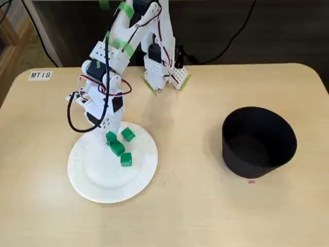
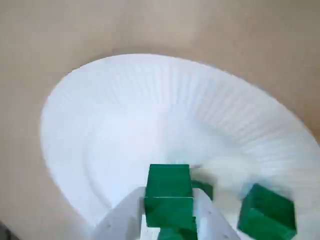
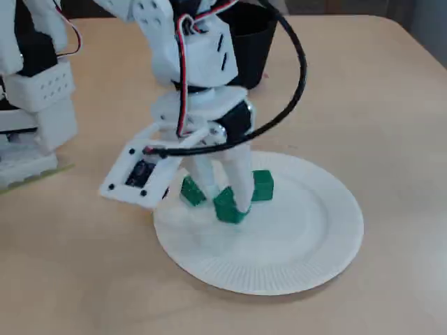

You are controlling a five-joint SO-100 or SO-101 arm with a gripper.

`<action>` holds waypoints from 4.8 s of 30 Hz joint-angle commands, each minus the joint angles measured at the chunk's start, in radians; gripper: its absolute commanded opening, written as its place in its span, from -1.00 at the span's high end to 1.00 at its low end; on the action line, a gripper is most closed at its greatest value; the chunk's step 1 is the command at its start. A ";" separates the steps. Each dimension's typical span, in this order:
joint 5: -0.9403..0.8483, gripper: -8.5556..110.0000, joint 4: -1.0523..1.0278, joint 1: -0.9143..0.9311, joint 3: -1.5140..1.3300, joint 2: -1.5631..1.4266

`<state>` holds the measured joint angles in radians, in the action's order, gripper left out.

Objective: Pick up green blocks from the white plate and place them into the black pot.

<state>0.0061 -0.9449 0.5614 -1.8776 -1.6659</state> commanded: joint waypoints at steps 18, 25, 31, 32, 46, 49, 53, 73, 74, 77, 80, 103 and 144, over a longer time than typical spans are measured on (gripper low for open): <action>0.229 0.90 0.225 -0.989 -0.153 -0.609; 0.138 0.90 0.499 -1.220 -0.405 -0.607; 0.072 0.90 0.626 -1.226 -0.440 -0.529; 0.069 0.90 0.629 -1.218 -0.440 -0.525; -0.054 0.48 0.391 -1.154 -0.360 -0.557; -0.006 0.90 0.379 -1.131 -0.350 -0.578; -0.029 0.90 0.161 -1.031 -0.242 -0.578; -0.459 0.90 -0.486 -0.345 0.236 -0.054; -0.471 0.90 -0.488 -0.334 0.262 -0.031; -0.509 0.90 -0.511 -0.308 0.342 0.049; -0.531 0.90 -0.543 -0.282 0.403 0.138; -0.643 0.45 -0.448 -0.247 0.439 0.278; -0.436 0.90 -0.296 -0.219 0.476 0.305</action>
<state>-0.4587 -1.2395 0.3390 -1.4465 -1.2441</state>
